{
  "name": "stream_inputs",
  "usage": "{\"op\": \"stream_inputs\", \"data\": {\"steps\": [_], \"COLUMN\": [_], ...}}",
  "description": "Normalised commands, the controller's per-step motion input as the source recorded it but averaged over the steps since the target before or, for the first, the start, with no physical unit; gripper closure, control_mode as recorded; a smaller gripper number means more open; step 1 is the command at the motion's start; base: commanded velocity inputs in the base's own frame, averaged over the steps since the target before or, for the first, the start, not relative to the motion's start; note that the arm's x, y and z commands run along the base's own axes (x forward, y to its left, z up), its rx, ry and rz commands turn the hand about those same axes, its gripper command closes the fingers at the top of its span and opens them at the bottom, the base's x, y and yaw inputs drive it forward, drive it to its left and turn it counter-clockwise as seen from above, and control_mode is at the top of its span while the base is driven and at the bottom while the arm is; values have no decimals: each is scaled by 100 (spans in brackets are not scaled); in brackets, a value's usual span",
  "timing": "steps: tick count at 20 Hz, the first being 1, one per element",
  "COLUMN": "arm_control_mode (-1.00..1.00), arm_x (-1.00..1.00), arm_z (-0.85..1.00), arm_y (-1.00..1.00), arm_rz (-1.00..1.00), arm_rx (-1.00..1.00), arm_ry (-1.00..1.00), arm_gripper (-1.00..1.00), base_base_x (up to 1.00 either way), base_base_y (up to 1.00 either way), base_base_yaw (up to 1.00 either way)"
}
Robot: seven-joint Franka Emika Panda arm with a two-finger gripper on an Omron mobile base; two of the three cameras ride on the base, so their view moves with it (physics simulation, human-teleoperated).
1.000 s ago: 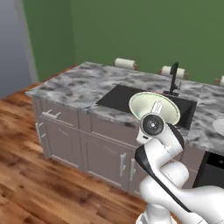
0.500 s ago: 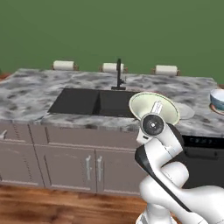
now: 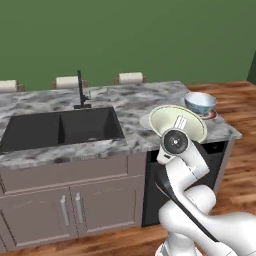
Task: Move the bowls from the cabinet to the plates on the dining table.
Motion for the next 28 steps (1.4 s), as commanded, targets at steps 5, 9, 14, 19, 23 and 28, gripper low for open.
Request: {"op": "stream_inputs", "data": {"steps": [5, 9, 14, 19, 23, 28], "arm_control_mode": [100, 100, 100, 100, 100, 100], "arm_x": [0, 0, 0, 0, 0, 0], "arm_z": [0, 0, 0, 0, 0, 0], "arm_y": [0, 0, 0, 0, 0, 0], "arm_rz": [0, 0, 0, 0, 0, 0], "arm_rx": [0, 0, 0, 0, 0, 0], "arm_ry": [0, 0, 0, 0, 0, 0], "arm_gripper": [100, 100, 100, 100, 100, 100], "base_base_x": [53, 54, 35, 0, -1, 17], "base_base_y": [-10, -8, -7, -7, -21, -29], "base_base_yaw": [-40, -34, -24, -14, -12, -15]}}
